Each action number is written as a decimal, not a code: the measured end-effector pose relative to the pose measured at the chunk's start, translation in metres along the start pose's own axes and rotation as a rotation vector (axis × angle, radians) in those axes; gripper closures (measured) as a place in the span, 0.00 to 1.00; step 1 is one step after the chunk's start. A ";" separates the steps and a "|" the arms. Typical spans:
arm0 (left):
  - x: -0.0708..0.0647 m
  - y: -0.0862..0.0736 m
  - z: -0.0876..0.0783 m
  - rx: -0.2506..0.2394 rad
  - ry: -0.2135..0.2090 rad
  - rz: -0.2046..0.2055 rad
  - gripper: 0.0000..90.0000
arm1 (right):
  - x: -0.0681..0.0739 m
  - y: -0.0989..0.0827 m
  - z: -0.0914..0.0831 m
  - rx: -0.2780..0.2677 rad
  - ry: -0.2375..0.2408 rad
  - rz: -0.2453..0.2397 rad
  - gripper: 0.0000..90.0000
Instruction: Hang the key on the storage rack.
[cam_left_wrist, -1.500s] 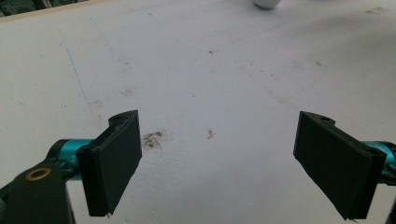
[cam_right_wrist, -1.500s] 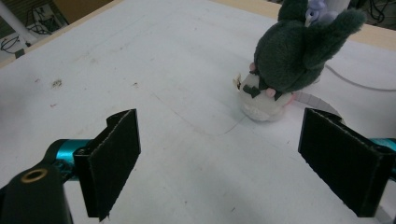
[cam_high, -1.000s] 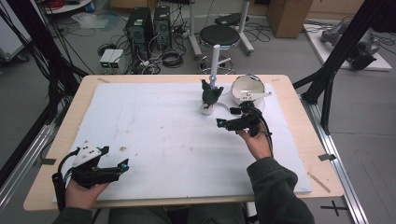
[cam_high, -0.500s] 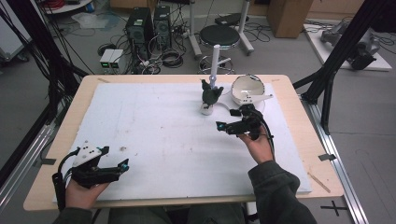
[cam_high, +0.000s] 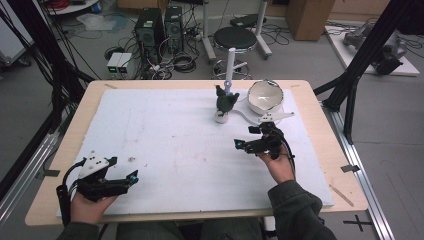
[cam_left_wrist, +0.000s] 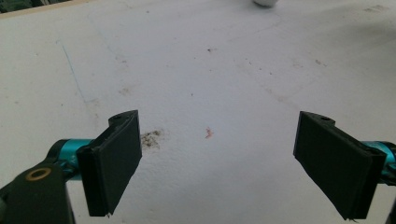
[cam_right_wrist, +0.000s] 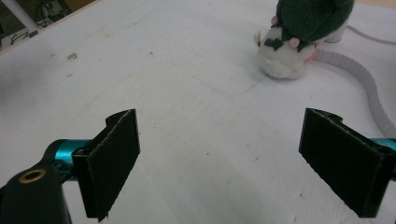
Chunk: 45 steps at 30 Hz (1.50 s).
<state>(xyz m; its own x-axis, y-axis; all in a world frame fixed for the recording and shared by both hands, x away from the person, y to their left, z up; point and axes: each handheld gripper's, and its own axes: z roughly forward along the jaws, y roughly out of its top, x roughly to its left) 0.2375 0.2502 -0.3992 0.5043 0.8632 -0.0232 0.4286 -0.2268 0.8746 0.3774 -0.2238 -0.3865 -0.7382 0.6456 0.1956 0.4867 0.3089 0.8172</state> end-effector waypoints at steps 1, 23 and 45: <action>0.000 0.000 0.000 0.000 0.000 0.000 0.17 | 0.000 -0.002 0.000 0.003 0.001 0.003 0.13; -0.001 -0.001 0.002 0.009 -0.011 0.005 0.17 | 0.003 -0.025 -0.012 0.011 0.000 0.004 0.13; 0.000 -0.005 0.004 0.036 -0.025 0.002 0.17 | 0.006 -0.043 -0.028 -0.003 0.002 0.006 0.13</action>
<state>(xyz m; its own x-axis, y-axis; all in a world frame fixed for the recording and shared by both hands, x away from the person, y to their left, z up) 0.2385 0.2497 -0.4050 0.5236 0.8513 -0.0339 0.4538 -0.2450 0.8567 0.3392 -0.2528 -0.4048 -0.7360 0.6463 0.2014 0.4899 0.3032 0.8173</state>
